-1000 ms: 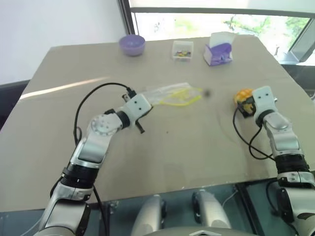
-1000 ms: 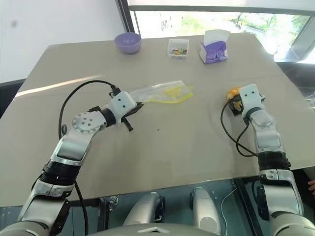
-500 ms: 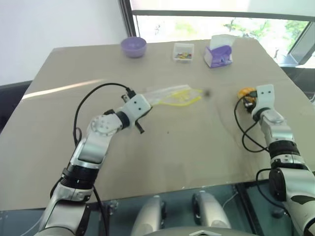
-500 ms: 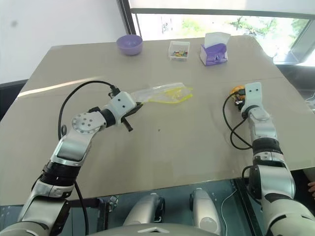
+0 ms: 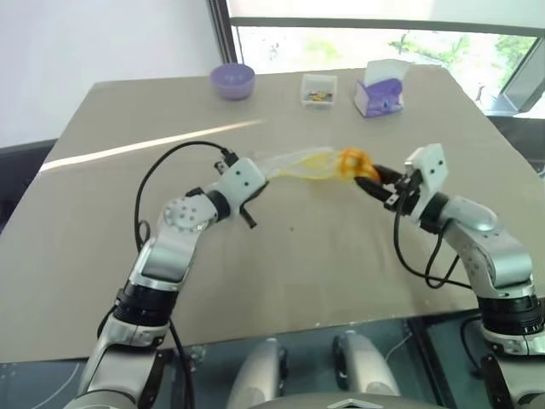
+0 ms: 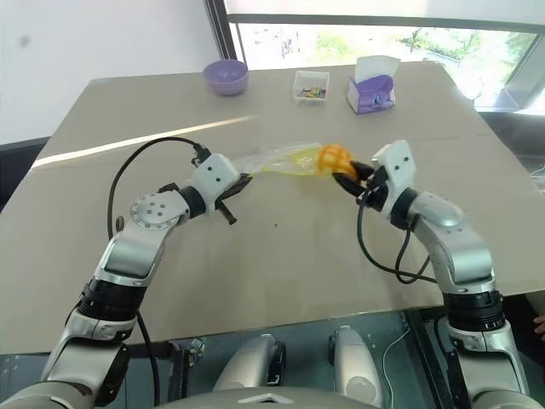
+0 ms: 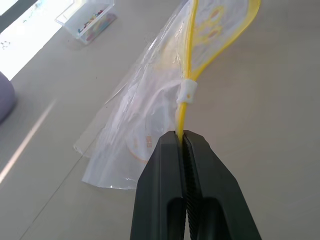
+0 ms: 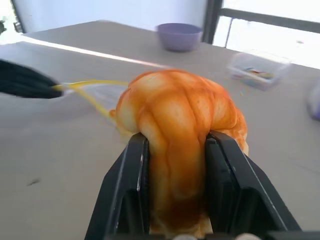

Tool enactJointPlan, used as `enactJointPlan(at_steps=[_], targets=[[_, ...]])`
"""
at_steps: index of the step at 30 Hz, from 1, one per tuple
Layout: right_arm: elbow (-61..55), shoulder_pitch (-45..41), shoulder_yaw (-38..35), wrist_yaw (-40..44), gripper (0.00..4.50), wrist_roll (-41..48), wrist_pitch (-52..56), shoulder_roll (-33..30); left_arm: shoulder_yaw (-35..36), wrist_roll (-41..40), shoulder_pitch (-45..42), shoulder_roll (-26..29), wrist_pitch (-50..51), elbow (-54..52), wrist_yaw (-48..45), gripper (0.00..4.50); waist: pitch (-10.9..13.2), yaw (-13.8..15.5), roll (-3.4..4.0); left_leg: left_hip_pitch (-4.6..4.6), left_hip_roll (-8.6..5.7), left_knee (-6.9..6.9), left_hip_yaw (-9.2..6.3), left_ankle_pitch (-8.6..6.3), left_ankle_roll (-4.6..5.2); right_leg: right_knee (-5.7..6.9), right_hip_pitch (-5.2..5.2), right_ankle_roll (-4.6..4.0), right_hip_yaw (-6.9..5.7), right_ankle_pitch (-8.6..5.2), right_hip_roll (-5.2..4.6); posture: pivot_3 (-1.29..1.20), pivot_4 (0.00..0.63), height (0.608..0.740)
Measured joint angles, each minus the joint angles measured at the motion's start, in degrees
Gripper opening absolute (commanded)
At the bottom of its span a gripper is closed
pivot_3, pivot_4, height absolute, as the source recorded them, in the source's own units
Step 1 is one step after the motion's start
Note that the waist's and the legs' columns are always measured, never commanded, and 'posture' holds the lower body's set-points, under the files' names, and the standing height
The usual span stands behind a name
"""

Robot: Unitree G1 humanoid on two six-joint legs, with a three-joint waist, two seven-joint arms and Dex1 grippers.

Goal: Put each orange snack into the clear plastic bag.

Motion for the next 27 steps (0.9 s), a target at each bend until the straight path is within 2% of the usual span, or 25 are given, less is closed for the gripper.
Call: enactJointPlan(at_steps=[5, 18, 27], targets=[[0.42, -3.08, 3.95, 0.27, 1.46, -0.61, 1.21, 1.44, -0.13, 0.01, -0.33, -0.28, -0.83, 0.44, -0.24, 0.0, 0.01, -0.13, -0.01, -0.01, 0.01, -0.01, -0.01, 0.0, 0.0, 0.0, -0.02, -0.01, -0.01, 0.0, 0.01, 0.0, 0.15, 0.74], [14.04, -11.88, 10.21, 0.3, 1.46, -8.8, 0.46, 4.27, -2.3, 0.28, 2.5, 1.61, -10.66, -0.98, -2.08, 0.0, 0.02, -0.03, -0.02, -0.04, -0.01, -0.04, -0.02, 0.0, 0.0, -0.05, -0.03, -0.02, -0.03, 0.01, -0.03, 0.0, 0.15, 0.74], [12.06, -10.21, 10.39, 4.01, 1.46, -9.36, 0.38, 1.2, -1.91, 0.22, 2.49, 1.62, -9.11, -0.98, -1.42, 0.0, 0.02, 0.08, -0.03, -0.08, -0.02, -0.05, -0.04, 0.0, 0.0, -0.1, -0.03, -0.01, -0.06, 0.0, -0.03, 0.0, 0.15, 0.74]])
